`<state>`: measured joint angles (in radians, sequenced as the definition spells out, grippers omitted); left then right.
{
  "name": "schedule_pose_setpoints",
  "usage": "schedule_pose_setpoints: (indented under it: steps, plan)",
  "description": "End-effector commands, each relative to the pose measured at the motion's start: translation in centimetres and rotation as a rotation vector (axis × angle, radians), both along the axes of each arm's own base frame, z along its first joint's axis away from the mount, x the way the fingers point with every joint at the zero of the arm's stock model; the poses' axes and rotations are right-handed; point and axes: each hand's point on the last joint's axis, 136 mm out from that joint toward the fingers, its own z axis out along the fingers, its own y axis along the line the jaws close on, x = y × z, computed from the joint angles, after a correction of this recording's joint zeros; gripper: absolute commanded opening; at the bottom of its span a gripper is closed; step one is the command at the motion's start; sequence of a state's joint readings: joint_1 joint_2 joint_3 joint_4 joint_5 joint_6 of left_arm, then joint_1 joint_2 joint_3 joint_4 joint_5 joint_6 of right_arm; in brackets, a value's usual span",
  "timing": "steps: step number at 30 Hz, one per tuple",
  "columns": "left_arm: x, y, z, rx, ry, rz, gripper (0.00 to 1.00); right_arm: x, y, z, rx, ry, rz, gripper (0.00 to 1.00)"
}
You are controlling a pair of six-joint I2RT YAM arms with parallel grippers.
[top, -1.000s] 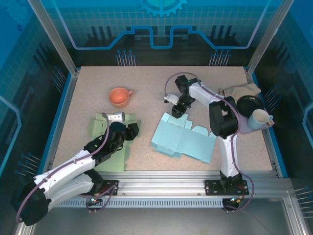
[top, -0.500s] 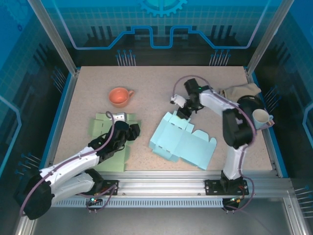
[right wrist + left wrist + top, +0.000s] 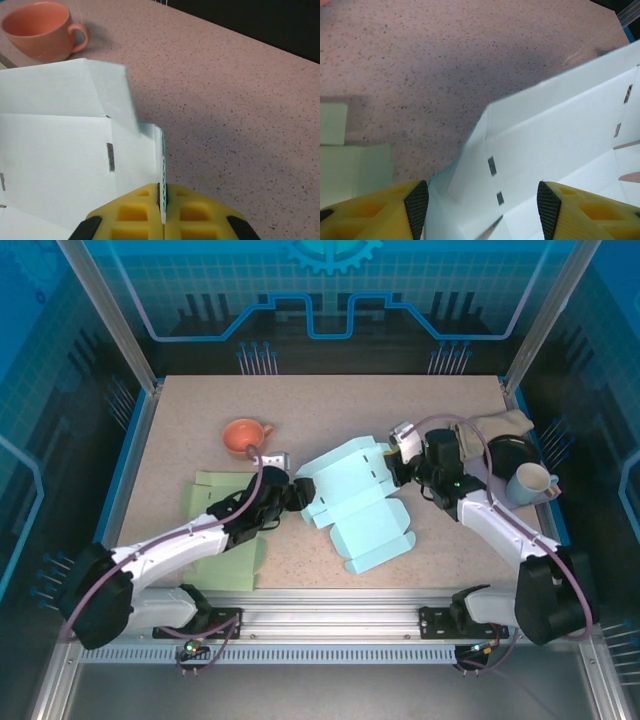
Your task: Fold the paper box
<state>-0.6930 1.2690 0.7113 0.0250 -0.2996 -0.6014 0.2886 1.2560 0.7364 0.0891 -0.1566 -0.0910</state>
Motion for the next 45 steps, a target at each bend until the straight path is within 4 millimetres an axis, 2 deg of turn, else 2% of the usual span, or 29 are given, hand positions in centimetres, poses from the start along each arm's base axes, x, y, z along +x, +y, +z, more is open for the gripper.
schedule_pose_setpoints:
  steps: [1,4,17,21,26,30,34,36,39,42,43,45]
  plan:
    - [1.4,-1.1,0.7,0.041,-0.056,-0.040,0.62,1.3,0.0,3.2,0.069,-0.116,-0.034,0.00]
    - [1.8,-0.5,-0.3,0.088,-0.045,-0.004,0.62,1.2,0.1,3.2,0.075,-0.127,-0.024,0.00]
    - [0.4,0.8,-4.5,0.101,0.035,0.028,0.60,1.3,-0.6,2.9,0.067,-0.129,-0.051,0.00]
    - [-0.3,1.8,-4.5,0.104,0.030,0.047,0.60,1.4,-0.9,2.9,0.066,-0.130,-0.064,0.00]
    - [-0.8,2.3,-3.1,0.066,-0.001,0.062,0.62,1.4,-1.0,2.9,0.070,-0.132,-0.070,0.00]
    - [-0.9,1.3,-2.8,0.011,-0.006,0.028,0.62,1.4,-1.0,3.0,0.074,-0.134,-0.072,0.00]
    - [-0.3,0.1,-3.4,-0.009,0.000,0.002,0.59,1.2,-0.8,3.1,0.086,-0.134,-0.061,0.00]
    - [0.1,0.2,-4.1,0.018,0.004,0.012,0.54,1.1,-0.7,3.2,0.089,-0.133,-0.057,0.00]
    - [1.1,0.5,-4.2,0.077,-0.029,0.034,0.33,0.9,-0.6,3.5,0.095,-0.135,-0.040,0.00]
    - [2.3,1.2,-3.3,0.161,-0.085,0.056,0.07,0.7,-0.3,4.0,0.110,-0.141,-0.021,0.00]
    - [2.6,1.2,-2.7,0.183,-0.107,0.050,0.00,0.7,-0.4,4.1,0.112,-0.143,-0.019,0.05]
    - [2.9,1.0,-1.5,0.215,-0.146,0.022,0.00,0.7,-0.5,4.5,0.109,-0.148,-0.026,0.19]
